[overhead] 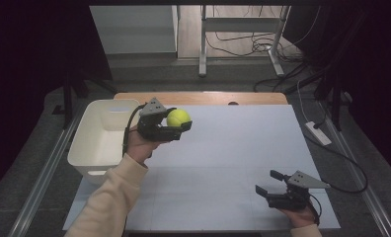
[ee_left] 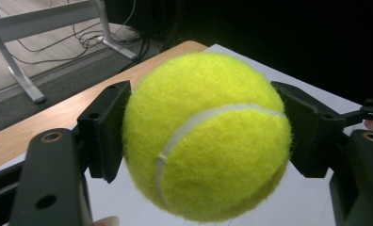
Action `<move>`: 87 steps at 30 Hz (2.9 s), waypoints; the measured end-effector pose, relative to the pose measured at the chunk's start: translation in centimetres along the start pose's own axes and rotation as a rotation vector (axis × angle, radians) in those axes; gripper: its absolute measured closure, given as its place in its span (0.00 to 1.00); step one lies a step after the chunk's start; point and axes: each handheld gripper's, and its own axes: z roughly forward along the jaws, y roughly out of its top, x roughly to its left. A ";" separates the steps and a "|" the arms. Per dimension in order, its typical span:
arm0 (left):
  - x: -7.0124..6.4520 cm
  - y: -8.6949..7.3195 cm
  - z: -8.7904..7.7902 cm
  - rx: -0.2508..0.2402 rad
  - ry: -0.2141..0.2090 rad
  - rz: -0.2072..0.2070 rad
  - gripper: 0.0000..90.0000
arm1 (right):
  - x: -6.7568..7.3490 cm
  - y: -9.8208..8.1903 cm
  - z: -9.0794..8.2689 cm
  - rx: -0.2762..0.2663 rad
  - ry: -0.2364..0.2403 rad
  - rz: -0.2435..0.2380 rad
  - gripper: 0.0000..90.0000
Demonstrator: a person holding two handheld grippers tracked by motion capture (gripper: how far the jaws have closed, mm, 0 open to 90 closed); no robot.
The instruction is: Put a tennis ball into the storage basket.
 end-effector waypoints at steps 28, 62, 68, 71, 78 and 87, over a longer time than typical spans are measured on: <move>2.4 -0.1 -2.8 -0.041 0.086 -0.039 0.29 | 0.0 0.0 0.1 0.005 0.002 -0.002 0.16; 6.1 -1.9 -5.8 -0.043 0.234 -0.103 0.29 | 0.0 0.0 0.2 0.007 0.004 -0.006 0.16; 6.6 -2.2 -6.5 -0.040 0.258 -0.109 0.29 | 0.0 0.0 0.2 0.007 0.005 -0.008 0.16; 6.8 -2.3 -6.8 -0.038 0.266 -0.114 0.29 | 0.0 0.0 0.3 0.006 0.005 -0.007 0.16; 7.4 -2.7 -7.6 -0.027 0.290 -0.126 0.29 | 0.1 0.0 0.3 0.007 0.004 -0.010 0.16; 8.4 -3.2 -8.4 -0.006 0.319 -0.150 0.29 | 0.0 0.0 0.3 0.005 0.004 -0.009 0.16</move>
